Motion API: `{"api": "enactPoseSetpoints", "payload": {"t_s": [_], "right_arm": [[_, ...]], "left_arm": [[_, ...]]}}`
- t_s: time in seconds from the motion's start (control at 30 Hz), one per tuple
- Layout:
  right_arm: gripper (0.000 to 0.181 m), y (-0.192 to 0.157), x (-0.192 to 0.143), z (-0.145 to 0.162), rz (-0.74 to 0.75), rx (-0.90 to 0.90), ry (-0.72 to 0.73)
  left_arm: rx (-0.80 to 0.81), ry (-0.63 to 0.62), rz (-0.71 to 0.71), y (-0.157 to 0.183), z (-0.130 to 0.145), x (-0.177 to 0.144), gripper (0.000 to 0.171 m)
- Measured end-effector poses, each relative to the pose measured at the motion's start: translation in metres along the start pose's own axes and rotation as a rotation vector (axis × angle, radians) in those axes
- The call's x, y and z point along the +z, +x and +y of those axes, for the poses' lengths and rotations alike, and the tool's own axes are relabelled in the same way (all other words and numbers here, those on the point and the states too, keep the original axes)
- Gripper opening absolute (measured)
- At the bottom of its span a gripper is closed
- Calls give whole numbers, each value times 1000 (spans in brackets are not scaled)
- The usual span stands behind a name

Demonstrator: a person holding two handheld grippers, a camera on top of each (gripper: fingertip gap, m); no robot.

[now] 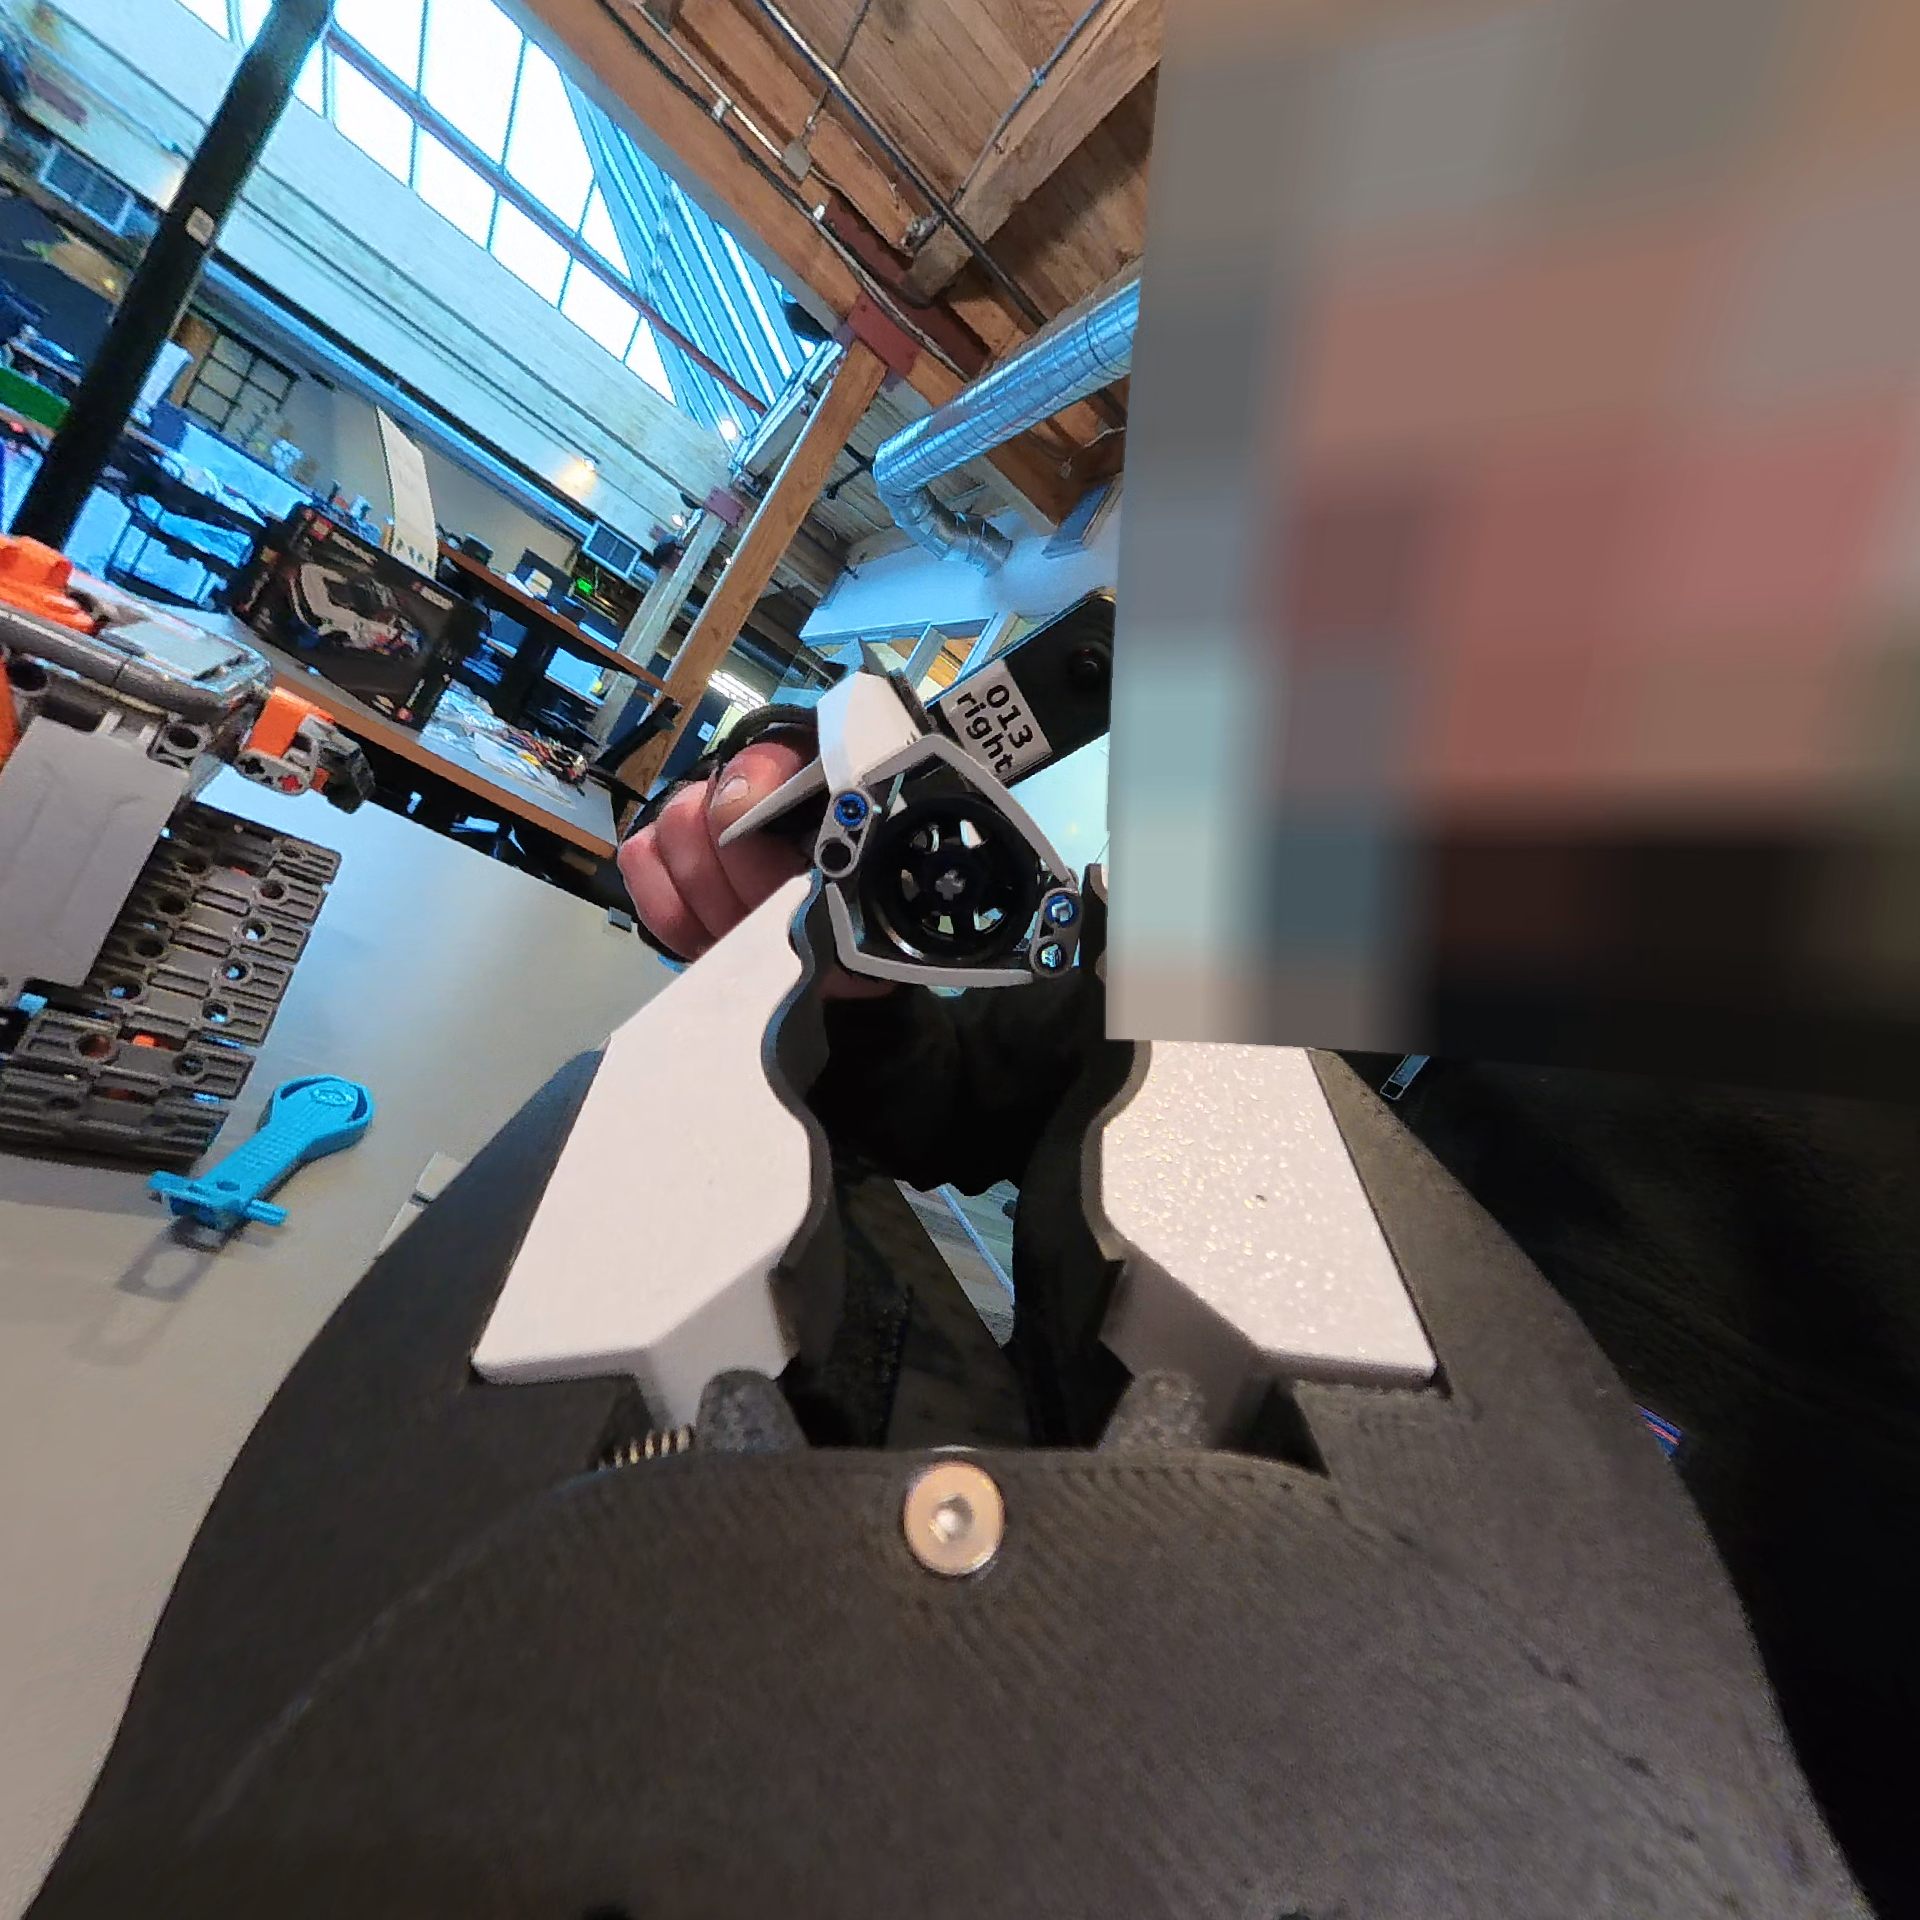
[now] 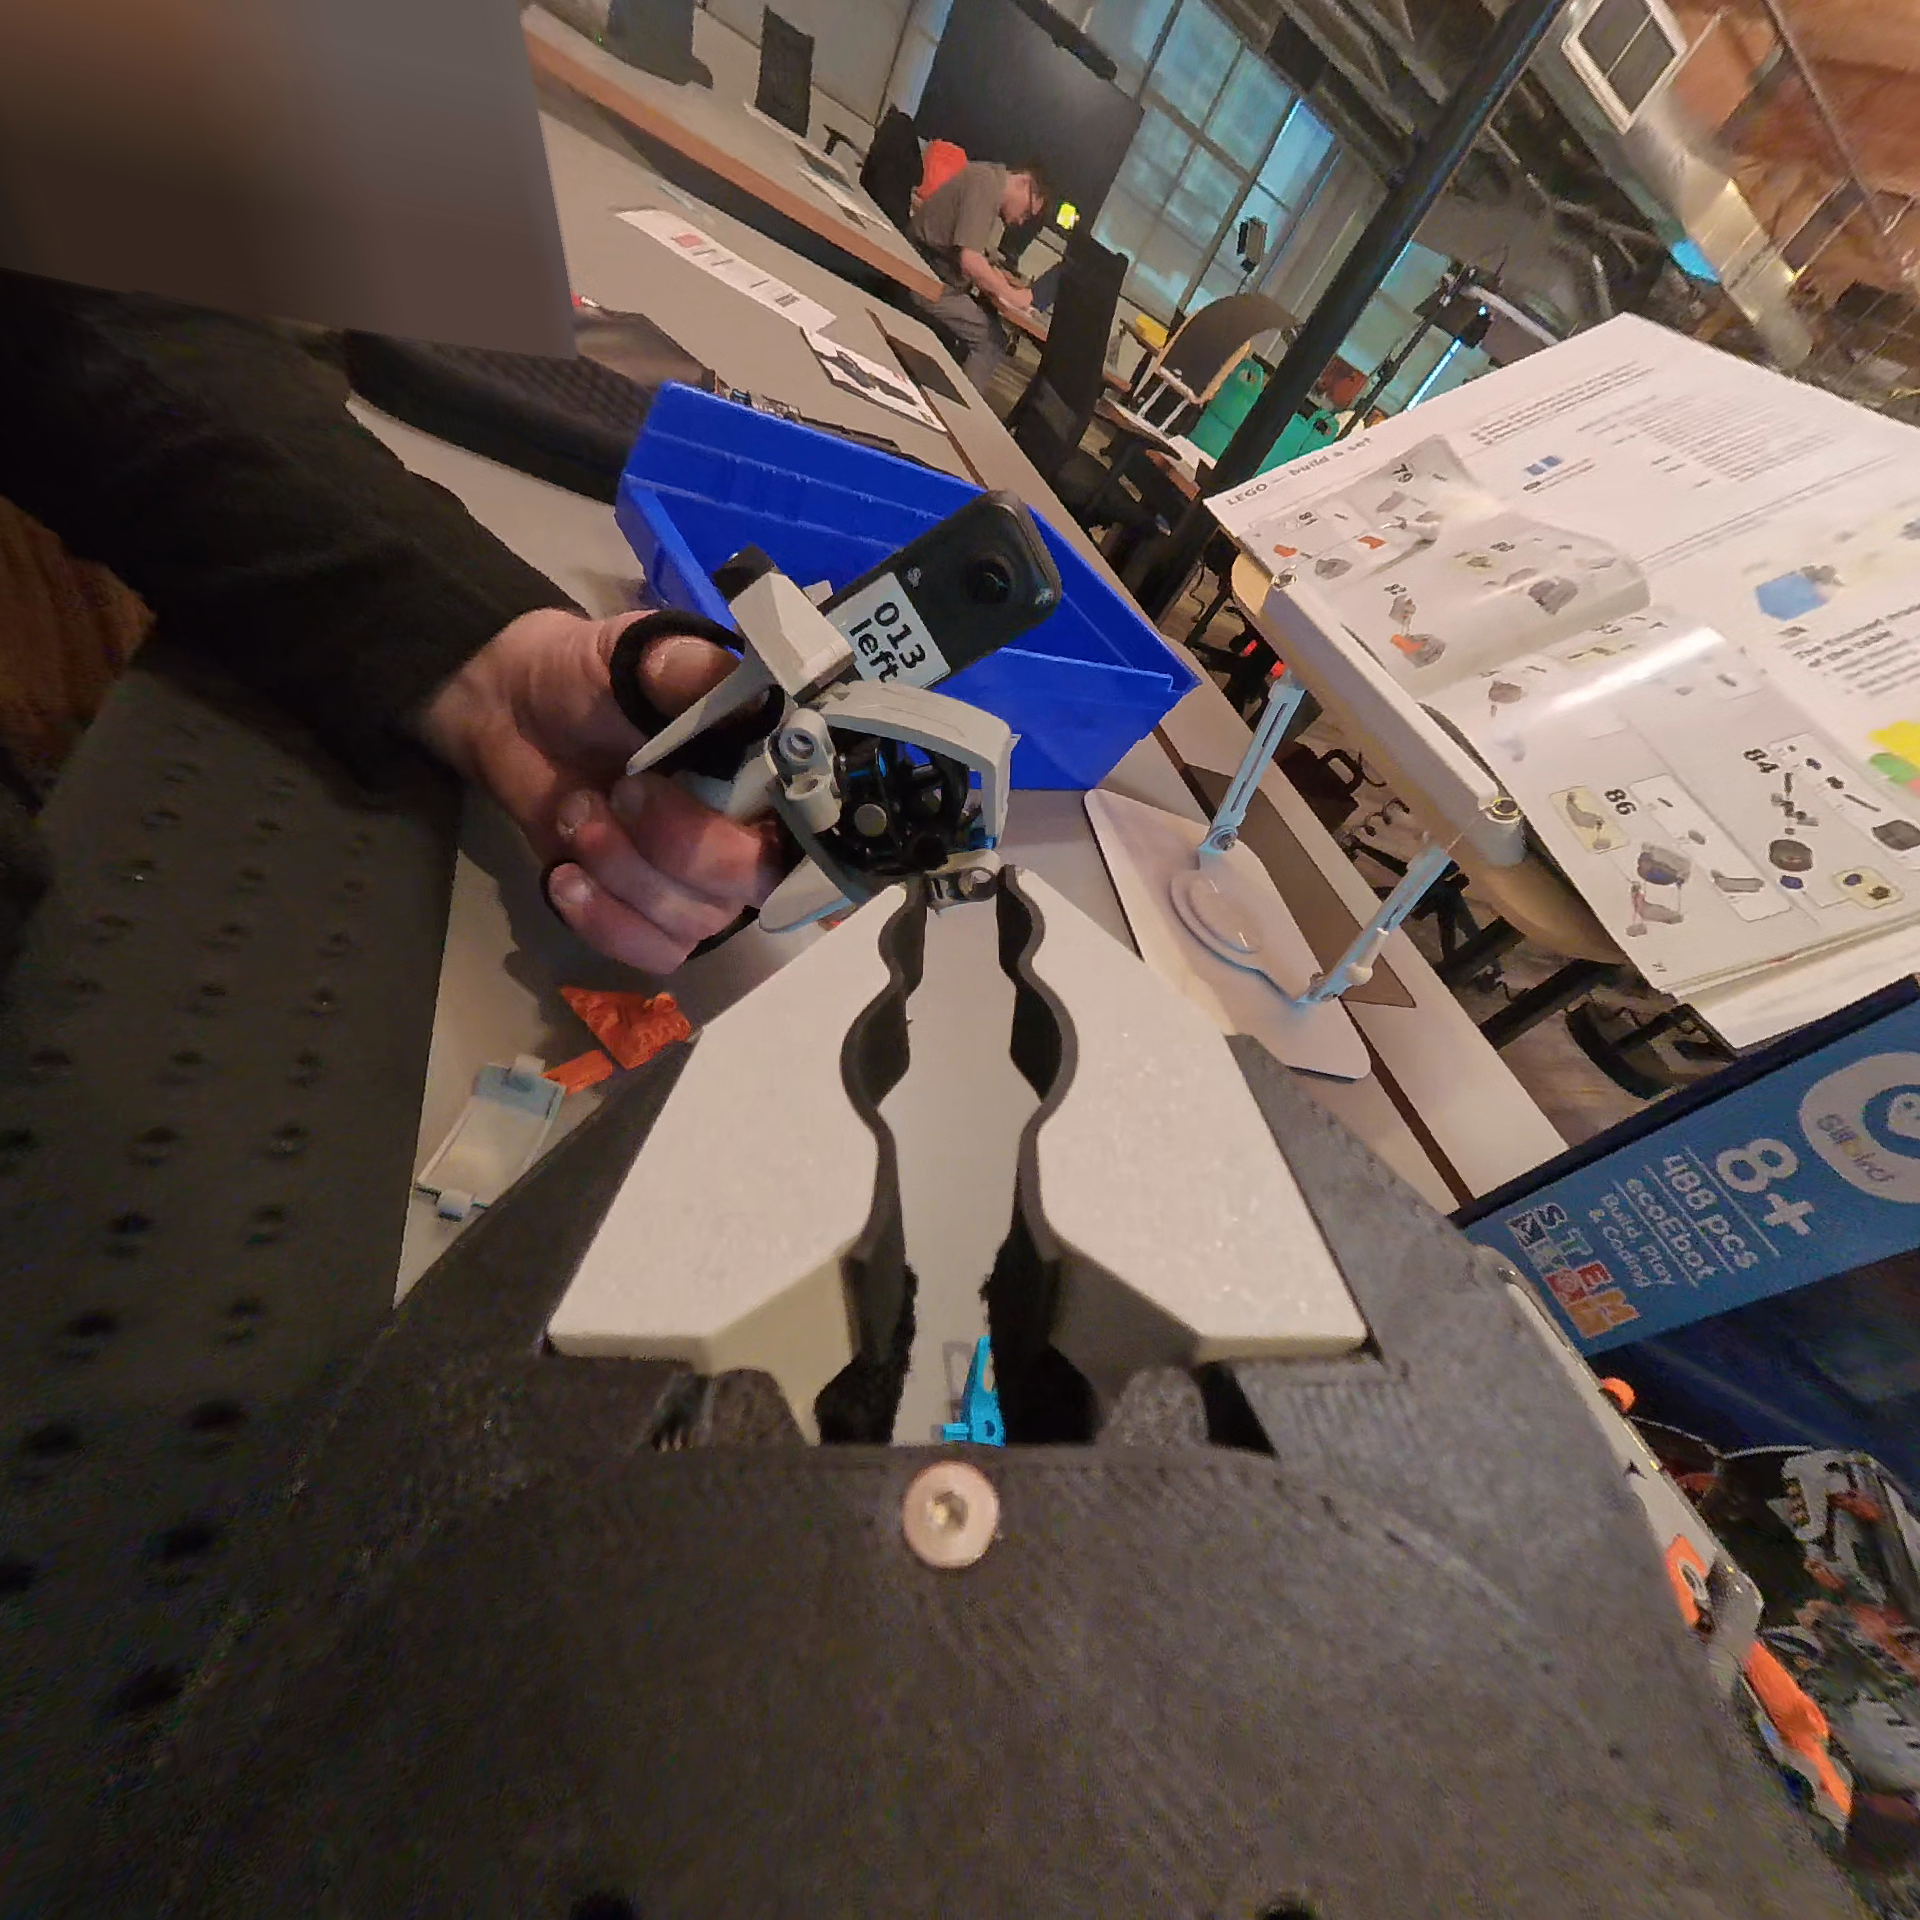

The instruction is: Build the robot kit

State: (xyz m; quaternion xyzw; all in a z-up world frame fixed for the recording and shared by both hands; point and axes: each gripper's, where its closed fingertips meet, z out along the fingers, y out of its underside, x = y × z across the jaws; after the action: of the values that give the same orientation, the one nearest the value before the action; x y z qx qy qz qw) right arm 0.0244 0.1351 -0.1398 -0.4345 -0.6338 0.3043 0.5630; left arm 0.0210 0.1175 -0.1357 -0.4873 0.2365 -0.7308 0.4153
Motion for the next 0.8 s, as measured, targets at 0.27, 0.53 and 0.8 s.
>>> {"api": "enactPoseSetpoints", "payload": {"t_s": [0.27,0.53,0.8], "right_arm": [[11,-1,-1,-1,16,-72,15],[11,-3,-1,-2,-44,37,58],[11,-5,-1,-4,-40,18,77]], "left_arm": [[-31,-10,4,0,2,0,44],[-31,-1,14,2,1,0,44],[-64,9,44,5,0,0,44]]}}
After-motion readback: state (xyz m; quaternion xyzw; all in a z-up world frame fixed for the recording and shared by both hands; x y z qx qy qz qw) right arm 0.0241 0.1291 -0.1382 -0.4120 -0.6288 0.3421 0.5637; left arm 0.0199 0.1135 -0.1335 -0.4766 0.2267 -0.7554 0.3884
